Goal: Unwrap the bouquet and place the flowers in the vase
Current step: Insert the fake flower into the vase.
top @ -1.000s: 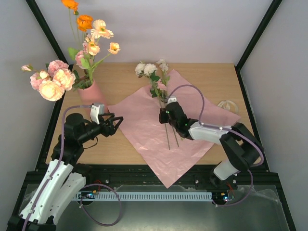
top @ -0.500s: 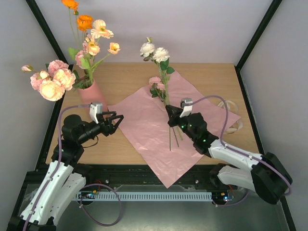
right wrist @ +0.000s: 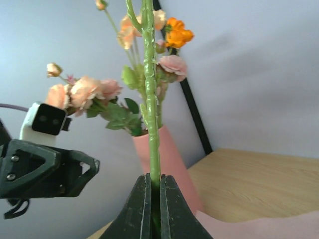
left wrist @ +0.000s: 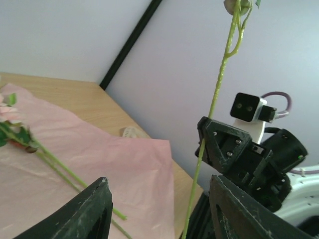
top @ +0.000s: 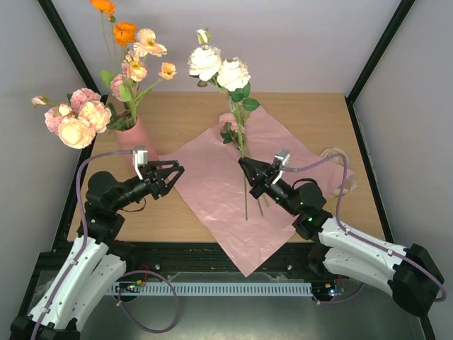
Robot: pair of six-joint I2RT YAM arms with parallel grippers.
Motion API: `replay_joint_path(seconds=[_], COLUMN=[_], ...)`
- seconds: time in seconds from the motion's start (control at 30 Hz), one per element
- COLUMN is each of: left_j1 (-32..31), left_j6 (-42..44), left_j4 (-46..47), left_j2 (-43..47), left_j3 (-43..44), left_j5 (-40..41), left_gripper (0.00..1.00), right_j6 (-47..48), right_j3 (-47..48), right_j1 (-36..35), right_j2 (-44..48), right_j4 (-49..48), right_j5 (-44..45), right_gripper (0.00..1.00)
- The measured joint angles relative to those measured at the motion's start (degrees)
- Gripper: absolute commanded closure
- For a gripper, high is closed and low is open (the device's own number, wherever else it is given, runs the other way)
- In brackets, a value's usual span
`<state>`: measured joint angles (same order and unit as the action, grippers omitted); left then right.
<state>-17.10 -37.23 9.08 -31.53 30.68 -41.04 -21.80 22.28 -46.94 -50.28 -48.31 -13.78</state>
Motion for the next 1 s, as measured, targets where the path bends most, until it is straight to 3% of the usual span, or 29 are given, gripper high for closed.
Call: replay_joint_path(seconds=[0.5, 0.7, 0.83, 1.0], left_j1=[-12.0, -15.9, -16.8, -17.0], left_j6=[-6.2, -8.2, -8.5, -8.7], left_j4=[11.2, 16.3, 17.5, 17.6], left_j2=[-0.7, -0.8, -0.8, -1.5], left_j3=[-1.6, -2.3, -2.5, -2.4], left_j5=[1.0, 3.0, 3.8, 4.2], left_gripper=[0.29, 0.42, 0.43, 0.54], right_j6=[2.8, 4.9, 5.2, 5.4], right_j3=[0.4, 2.1, 3.1, 4.2], right_j1=[-10.4, -14.7, -15.9, -16.2], right_j2=[-4.8, -8.4, -10.4, -12.7], right_j4=[-6.0, -6.0, -6.0, -5.9], right_j5=[-6.1, -7.3, -7.3, -7.3], right_gripper=[0.99, 0.99, 0.99, 0.99])
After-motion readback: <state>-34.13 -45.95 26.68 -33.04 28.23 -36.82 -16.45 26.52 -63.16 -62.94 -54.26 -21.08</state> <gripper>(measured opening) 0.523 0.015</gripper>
